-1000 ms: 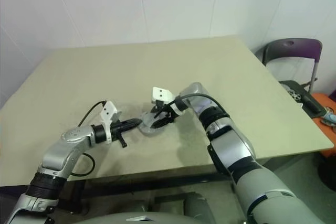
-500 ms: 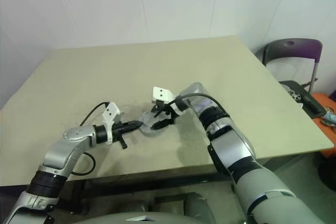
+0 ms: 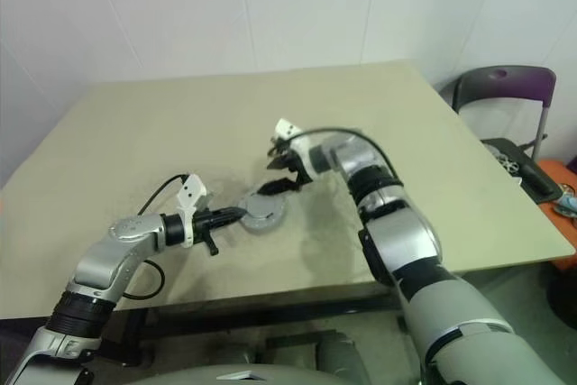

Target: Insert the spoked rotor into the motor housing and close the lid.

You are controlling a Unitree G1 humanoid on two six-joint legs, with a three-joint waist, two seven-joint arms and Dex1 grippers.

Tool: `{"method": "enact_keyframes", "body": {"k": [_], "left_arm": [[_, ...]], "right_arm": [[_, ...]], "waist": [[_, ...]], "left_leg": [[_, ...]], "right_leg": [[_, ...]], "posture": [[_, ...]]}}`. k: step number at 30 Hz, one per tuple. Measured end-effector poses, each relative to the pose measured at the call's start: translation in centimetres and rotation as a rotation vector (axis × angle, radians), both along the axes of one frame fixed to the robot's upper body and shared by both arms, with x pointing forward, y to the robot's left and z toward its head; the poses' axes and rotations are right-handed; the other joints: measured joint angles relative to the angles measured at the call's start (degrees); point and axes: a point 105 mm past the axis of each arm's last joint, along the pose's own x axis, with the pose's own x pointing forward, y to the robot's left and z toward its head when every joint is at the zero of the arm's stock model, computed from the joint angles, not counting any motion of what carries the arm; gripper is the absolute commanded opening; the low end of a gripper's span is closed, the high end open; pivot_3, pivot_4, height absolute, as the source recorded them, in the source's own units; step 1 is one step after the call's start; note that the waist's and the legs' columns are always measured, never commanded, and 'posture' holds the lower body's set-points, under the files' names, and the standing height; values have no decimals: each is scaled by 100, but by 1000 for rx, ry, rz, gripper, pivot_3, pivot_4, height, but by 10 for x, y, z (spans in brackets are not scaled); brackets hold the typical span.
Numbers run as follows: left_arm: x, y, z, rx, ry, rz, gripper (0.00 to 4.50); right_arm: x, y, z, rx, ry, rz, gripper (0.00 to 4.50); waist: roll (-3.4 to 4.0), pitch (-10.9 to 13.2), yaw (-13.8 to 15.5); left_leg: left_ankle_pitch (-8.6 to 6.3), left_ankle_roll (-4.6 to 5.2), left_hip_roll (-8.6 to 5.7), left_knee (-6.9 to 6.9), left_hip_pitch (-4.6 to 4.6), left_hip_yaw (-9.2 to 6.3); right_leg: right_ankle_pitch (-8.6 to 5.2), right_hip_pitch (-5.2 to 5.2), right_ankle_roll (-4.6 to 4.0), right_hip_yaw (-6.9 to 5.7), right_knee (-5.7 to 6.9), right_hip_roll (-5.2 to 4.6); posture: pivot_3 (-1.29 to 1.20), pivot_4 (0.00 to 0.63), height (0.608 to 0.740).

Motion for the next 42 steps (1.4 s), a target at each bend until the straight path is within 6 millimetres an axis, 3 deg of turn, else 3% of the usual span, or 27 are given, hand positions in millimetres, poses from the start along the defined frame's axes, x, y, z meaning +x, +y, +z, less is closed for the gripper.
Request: {"method": "enact_keyframes", "body": {"k": [5, 9, 17, 23, 35, 38, 42], "left_arm": [[0, 0, 1, 0, -3, -4, 0], [-1, 1, 1, 5, -7, -2, 0], [-1, -1, 2, 5, -15, -6, 0], [-3, -1, 3, 5, -18, -8, 0], [-3, 0, 3, 5, -6, -3, 0], [-3, 1, 3, 6, -5, -2, 0], [-4, 1, 3, 6, -5, -2, 0]], "right_arm": [[-12, -34, -10, 39, 400, -168, 4448], [-22, -52, -18, 37, 612, -286, 4448], [-32, -43, -23, 82, 794, -355, 4448], [-41, -37, -45, 77, 881, -416, 4448], [-46, -17, -50, 175, 975, -448, 4448], [-47, -16, -52, 186, 992, -463, 3900], [-48, -19, -59, 175, 996, -495, 2568]], "waist": [[0, 0, 6], [3, 1, -8], [4, 1, 0], [4, 0, 11], [4, 0, -18], [4, -1, -19], [4, -1, -18]], "left_leg": [[0, 0, -3, -1, -11, 3], [0, 0, -3, -1, -18, 8], [0, 0, -5, 7, -61, 7], [0, 0, -5, 7, -81, 5], [0, 1, -4, 7, -78, 21], [0, 1, -4, 7, -76, 21], [0, 1, -3, 6, -80, 22]], "right_leg": [[-1, -10, -1, -1, -3, -3], [-1, -20, -1, 0, 1, -2], [1, -57, 3, -2, 1, -2], [2, -76, 2, -3, 1, -4], [2, -73, 3, -3, 1, -1], [2, -73, 2, -3, 3, 1], [2, -75, 2, -3, 2, 1]], "posture": [[0, 0, 740], [0, 0, 740], [0, 0, 740], [0, 0, 740], [0, 0, 740], [0, 0, 740], [0, 0, 740]]}}
